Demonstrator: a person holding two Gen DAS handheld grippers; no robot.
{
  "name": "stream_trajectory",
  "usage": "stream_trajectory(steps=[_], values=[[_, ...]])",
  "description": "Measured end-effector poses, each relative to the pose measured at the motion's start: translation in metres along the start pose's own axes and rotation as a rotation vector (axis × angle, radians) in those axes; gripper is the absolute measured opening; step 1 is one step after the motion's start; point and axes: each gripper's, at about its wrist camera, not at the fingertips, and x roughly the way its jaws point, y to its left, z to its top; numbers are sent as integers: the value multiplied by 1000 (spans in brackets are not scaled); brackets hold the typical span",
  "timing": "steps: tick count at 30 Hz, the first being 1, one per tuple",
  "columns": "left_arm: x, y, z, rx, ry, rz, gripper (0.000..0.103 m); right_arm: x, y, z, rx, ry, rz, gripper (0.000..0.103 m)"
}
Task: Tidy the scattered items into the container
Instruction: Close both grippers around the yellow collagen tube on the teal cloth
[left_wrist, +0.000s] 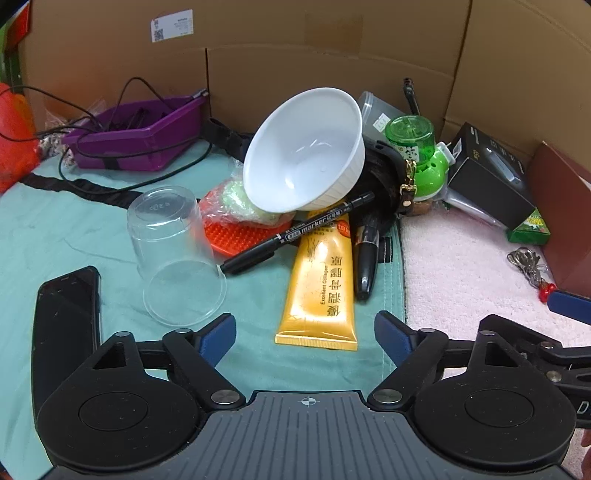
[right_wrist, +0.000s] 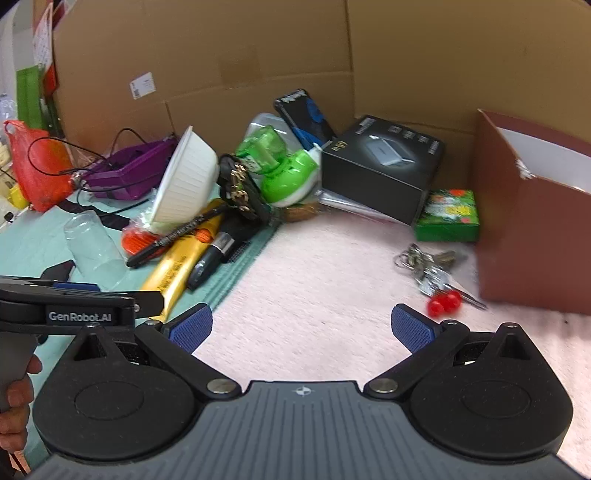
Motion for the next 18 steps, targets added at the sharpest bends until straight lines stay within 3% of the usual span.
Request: stream_trajectory(steps=[7, 11, 13, 18], values=[[10, 6, 9, 23, 23, -27, 66, 13, 24, 2, -121, -21, 57, 98], [17, 9, 12, 44, 36, -46, 54, 26, 36, 2, -142, 12, 125, 86], [17, 14, 12, 37, 34, -65, 53, 31, 39, 3, -138, 25, 165, 75], [20, 27, 13, 11, 37, -87, 49, 39, 50, 7, -156, 24, 227, 63]])
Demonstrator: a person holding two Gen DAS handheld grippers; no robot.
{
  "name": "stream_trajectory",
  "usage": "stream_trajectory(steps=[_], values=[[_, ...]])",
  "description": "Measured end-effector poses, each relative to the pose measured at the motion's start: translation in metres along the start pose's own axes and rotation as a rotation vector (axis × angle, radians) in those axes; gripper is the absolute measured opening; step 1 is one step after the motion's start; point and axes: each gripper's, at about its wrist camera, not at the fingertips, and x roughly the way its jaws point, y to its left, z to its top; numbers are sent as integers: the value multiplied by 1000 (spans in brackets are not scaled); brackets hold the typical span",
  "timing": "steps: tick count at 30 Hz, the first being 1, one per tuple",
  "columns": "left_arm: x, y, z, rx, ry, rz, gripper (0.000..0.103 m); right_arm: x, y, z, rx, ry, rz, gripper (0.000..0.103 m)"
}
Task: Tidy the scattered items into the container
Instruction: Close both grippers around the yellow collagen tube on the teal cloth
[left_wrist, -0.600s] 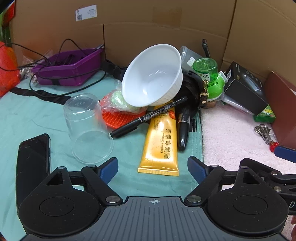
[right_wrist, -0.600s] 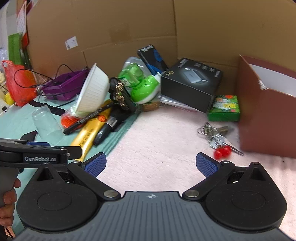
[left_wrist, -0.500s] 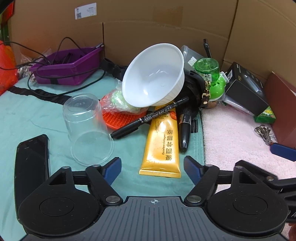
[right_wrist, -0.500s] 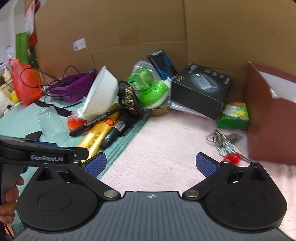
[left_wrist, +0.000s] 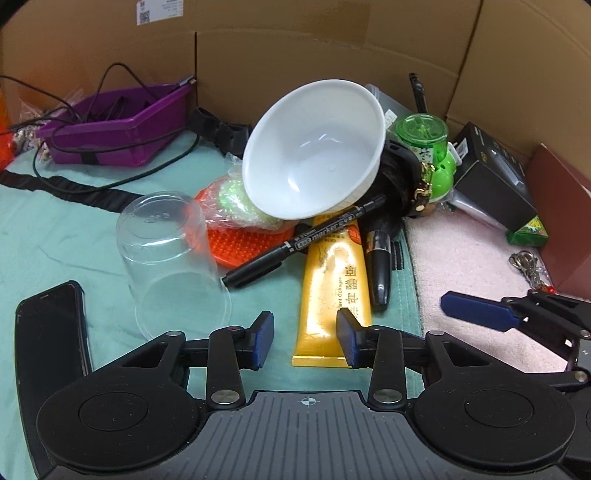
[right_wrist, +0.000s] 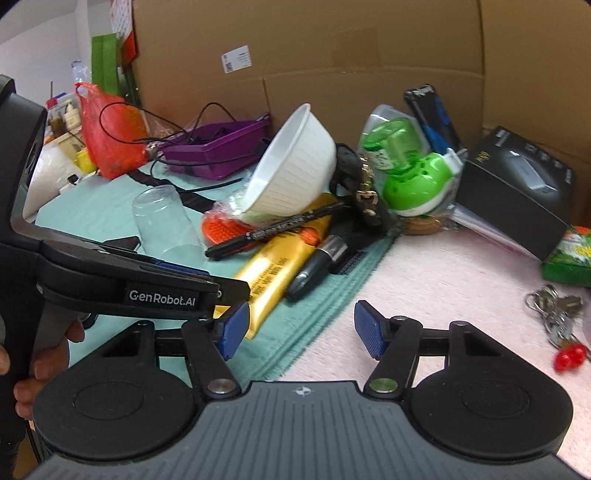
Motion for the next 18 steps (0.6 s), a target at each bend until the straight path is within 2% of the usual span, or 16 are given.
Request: stream_trajectory(steps=[4, 9, 14, 16, 18], values=[[4, 6, 3, 4, 2, -19, 47, 11, 7, 3, -23, 26, 38, 46], [8, 3, 5, 32, -2, -57, 47, 23, 14, 2, -40, 58, 78, 34], [14, 8, 9, 23, -3, -70, 53, 29, 17, 4, -39, 62, 89, 36], [16, 10, 11, 18, 0, -87, 54, 32, 16, 4, -29, 60, 92, 40], [19, 13, 12, 19, 0, -107, 60, 33, 16, 5, -21, 58, 89, 41]])
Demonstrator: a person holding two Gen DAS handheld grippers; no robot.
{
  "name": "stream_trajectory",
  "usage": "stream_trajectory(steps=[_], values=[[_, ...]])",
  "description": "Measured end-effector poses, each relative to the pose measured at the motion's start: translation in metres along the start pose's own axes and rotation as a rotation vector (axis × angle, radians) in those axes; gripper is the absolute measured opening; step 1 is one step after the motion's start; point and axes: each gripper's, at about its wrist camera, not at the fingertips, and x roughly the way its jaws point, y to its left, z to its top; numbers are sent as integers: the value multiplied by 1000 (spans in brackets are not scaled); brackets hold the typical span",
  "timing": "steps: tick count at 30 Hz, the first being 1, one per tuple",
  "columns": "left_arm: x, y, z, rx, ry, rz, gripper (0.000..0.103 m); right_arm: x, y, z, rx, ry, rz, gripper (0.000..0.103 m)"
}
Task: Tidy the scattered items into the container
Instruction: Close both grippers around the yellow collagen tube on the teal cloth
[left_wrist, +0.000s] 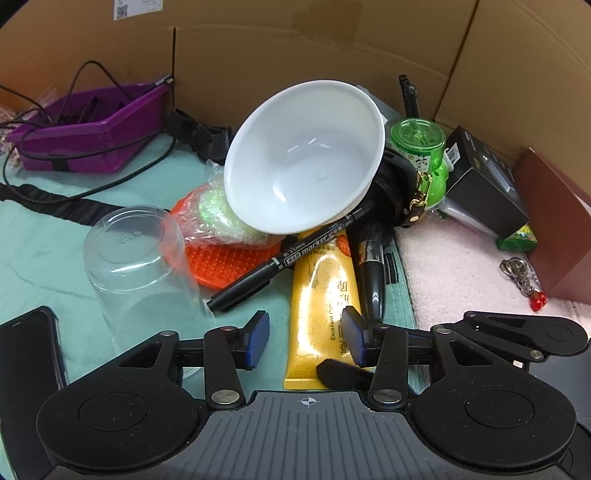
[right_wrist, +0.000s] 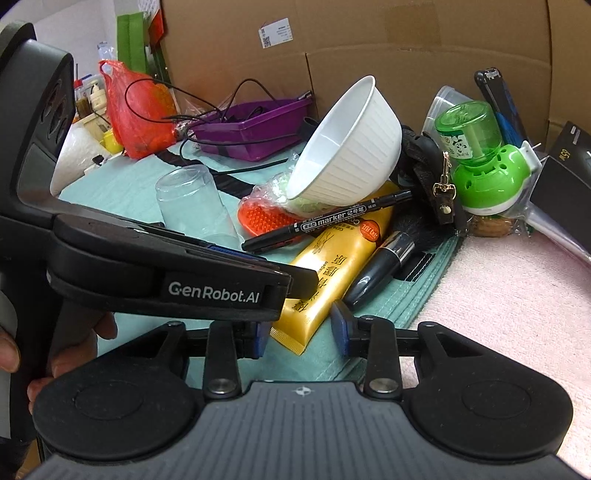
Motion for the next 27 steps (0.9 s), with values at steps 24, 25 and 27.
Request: stream_trajectory(steps=[24, 25, 27], values=[[-30, -59, -33, 46, 80, -75, 52, -55, 2, -28, -89, 21, -46, 31], [-31, -64, -36, 47, 84, -85, 52, -62, 1, -33, -96, 22, -57, 32], [-35, -77, -43, 54, 90, -109, 51, -77, 0, -41, -109, 23, -80, 32]])
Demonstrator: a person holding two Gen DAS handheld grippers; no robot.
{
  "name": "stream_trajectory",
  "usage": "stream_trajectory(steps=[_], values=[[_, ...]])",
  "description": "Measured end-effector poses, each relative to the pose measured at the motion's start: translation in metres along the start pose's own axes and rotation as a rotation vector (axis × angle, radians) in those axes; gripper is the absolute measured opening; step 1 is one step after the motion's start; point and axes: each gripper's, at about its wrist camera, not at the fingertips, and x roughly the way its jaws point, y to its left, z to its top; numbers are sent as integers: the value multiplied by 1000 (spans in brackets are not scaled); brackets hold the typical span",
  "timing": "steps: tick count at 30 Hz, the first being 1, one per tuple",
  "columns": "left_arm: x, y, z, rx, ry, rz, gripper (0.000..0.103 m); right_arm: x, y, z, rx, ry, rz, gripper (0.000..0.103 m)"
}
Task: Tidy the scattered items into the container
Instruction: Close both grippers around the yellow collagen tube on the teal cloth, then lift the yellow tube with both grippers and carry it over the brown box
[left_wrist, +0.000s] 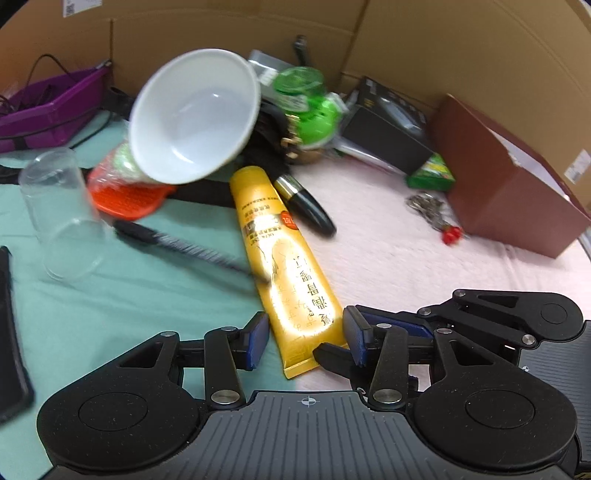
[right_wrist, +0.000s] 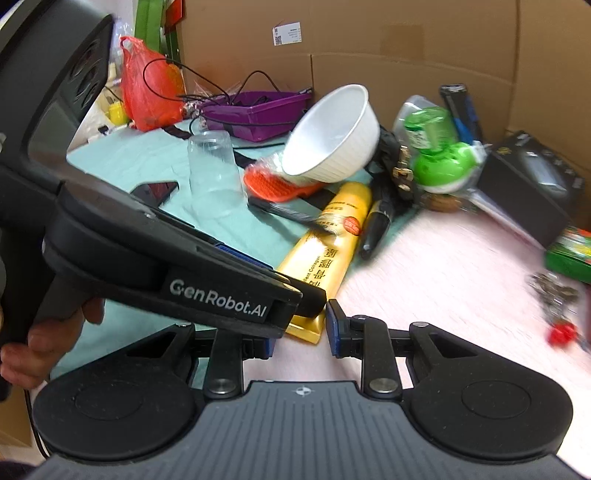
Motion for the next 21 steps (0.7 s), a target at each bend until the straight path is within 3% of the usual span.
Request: stream_trajectory(steps=[13, 17, 21], values=[[10, -105, -31, 162, 42, -125, 57, -79, -34, -59, 115, 8, -127, 32], [13, -112, -30, 156, 46, -131, 66, -91, -46, -69, 197, -11, -131, 38], [14, -107, -21, 141, 37, -91, 71, -91, -52, -71, 227, -33, -149, 42]])
